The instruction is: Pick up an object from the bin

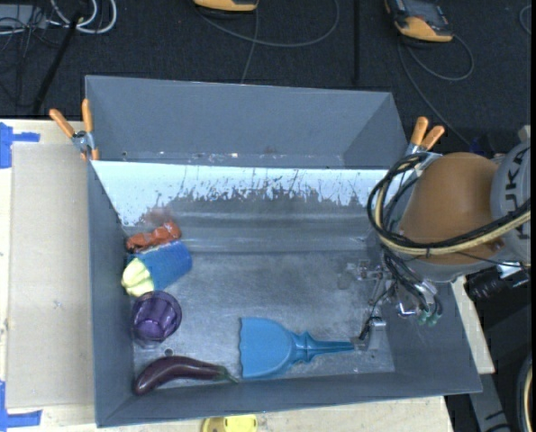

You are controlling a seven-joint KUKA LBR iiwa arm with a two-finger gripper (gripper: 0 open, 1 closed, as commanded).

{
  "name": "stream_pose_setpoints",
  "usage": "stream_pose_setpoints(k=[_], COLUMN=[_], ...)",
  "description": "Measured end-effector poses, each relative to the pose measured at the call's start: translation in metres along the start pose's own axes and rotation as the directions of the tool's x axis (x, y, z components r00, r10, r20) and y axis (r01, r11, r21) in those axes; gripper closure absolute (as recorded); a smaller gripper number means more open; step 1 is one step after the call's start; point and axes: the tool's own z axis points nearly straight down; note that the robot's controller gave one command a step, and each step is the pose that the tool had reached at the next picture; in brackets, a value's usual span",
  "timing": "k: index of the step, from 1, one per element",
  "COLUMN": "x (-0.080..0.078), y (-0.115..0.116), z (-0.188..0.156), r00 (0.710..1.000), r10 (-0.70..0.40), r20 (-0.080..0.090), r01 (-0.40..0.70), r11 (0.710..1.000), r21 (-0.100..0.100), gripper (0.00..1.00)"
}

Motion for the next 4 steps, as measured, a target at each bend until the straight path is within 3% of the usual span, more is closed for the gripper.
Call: stream_pose_setpoints(k=[1, 2, 3, 4], x=[-0.001, 0.008, 0.017, 0.023], y=[0.000, 0.017, 0.037, 0.050], z=[-0.004, 0.029, 0.059, 0.077], r00=[1.000, 0.999, 1.000, 0.982], r10=[-0.002, -0.048, -0.009, -0.190], r20=[0.007, 0.016, 0.005, 0.007], r01=[0.002, 0.048, 0.009, 0.190], r11=[1.000, 0.999, 1.000, 0.982], r21=[0.001, 0.003, 0.000, 0.002], gripper=[0.00, 0.00, 0.00, 1.00])
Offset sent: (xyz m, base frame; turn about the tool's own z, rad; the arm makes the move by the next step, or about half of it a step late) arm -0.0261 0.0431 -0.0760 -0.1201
